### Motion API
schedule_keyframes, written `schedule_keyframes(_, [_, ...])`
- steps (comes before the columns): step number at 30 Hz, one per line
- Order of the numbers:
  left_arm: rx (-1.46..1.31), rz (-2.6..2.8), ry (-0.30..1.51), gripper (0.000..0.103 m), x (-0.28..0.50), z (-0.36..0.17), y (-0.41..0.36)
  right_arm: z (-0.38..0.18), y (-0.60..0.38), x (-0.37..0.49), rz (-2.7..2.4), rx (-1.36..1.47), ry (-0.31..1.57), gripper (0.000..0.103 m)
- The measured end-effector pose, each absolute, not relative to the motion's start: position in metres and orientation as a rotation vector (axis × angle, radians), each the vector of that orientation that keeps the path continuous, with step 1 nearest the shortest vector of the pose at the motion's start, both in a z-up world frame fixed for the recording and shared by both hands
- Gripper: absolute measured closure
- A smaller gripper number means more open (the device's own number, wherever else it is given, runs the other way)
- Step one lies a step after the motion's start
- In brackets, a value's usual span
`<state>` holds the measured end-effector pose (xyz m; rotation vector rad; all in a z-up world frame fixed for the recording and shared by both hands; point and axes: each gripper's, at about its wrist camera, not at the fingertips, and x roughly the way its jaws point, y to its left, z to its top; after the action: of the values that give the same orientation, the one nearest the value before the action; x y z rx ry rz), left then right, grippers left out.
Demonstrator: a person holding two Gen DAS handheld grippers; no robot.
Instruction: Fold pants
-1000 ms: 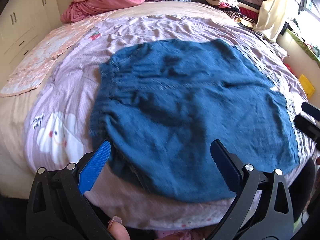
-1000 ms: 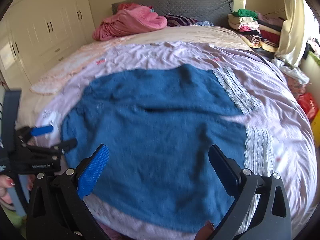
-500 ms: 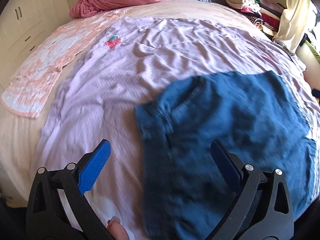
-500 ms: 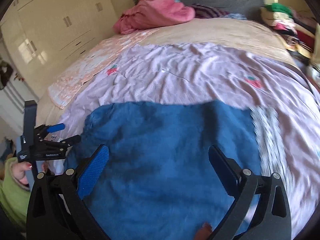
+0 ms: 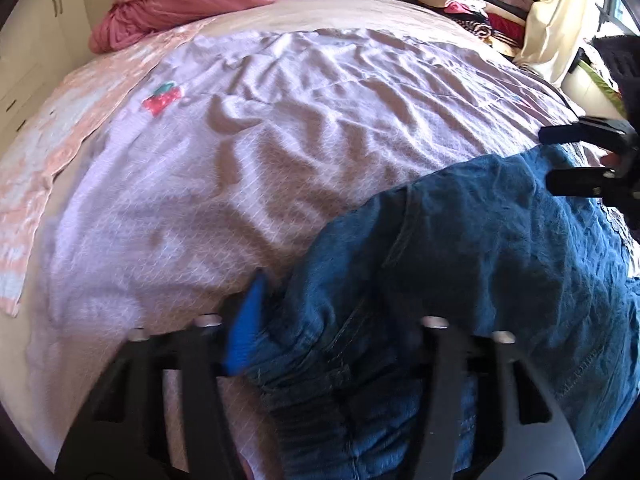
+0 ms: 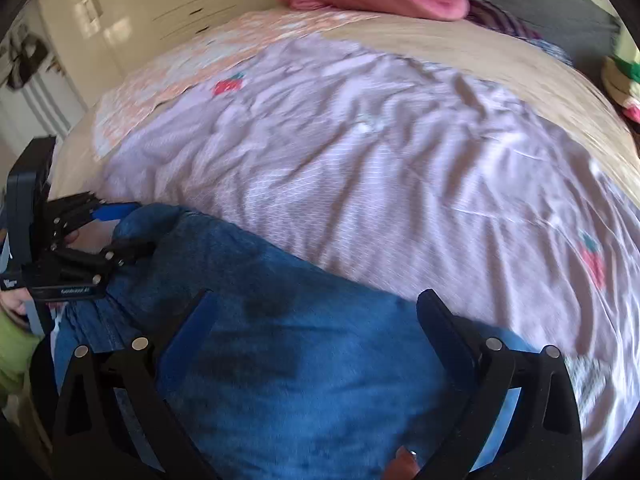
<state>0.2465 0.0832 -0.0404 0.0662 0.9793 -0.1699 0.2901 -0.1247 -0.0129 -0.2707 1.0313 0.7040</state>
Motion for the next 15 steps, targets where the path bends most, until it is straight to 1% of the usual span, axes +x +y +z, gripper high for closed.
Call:
schedule_keyframes(1, [0.083, -0.155, 0.978, 0.08, 0.247, -0.041, 0.082, -0.014, -0.122, 0.292, 0.72, -0.28, 1.026, 0.004])
schedule_keyframes(2, [0.091, -0.156, 0.979, 0.084, 0.247, -0.041, 0.082, -0.016, -0.119, 0.294, 0.735, -0.289, 1.022, 0.004])
schedule_keyframes(4, [0.081, -0.174, 0.968, 0.09, 0.245, -0.039, 0.083, -0.02, -0.11, 0.3, 0.777, -0.306, 1.021, 0.005])
schedule_keyframes(6, [0.063, -0.195, 0.956, 0.093, 0.242, -0.036, 0.086, -0.027, -0.101, 0.302, 0.808, -0.35, 1.031, 0.009])
schedule_keyframes(7, [0.057, -0.205, 0.949, 0.094, 0.24, -0.034, 0.087, -0.031, -0.097, 0.302, 0.819, -0.371, 1.043, 0.028])
schedule_keyframes(8, [0.055, -0.209, 0.945, 0.094, 0.239, -0.034, 0.088, -0.039, -0.093, 0.303, 0.829, -0.395, 1.071, 0.055])
schedule_keyframes(9, [0.054, -0.212, 0.943, 0.095, 0.239, -0.033, 0.088, -0.045, -0.09, 0.302, 0.835, -0.409, 1.094, 0.063])
schedule_keyframes(10, [0.051, -0.218, 0.941, 0.096, 0.239, -0.033, 0.089, -0.046, -0.089, 0.298, 0.842, -0.418, 1.087, 0.074])
schedule_keyframes(11, [0.047, -0.227, 0.937, 0.096, 0.238, -0.032, 0.089, -0.045, -0.09, 0.294, 0.858, -0.413, 1.074, 0.089])
schedule_keyframes(12, [0.046, -0.228, 0.935, 0.096, 0.237, -0.031, 0.089, -0.04, -0.092, 0.287, 0.874, -0.398, 1.055, 0.096])
schedule_keyframes(15, [0.061, -0.232, 0.919, 0.096, 0.231, -0.025, 0.088, -0.025, -0.102, 0.269, 0.857, -0.357, 0.997, 0.099])
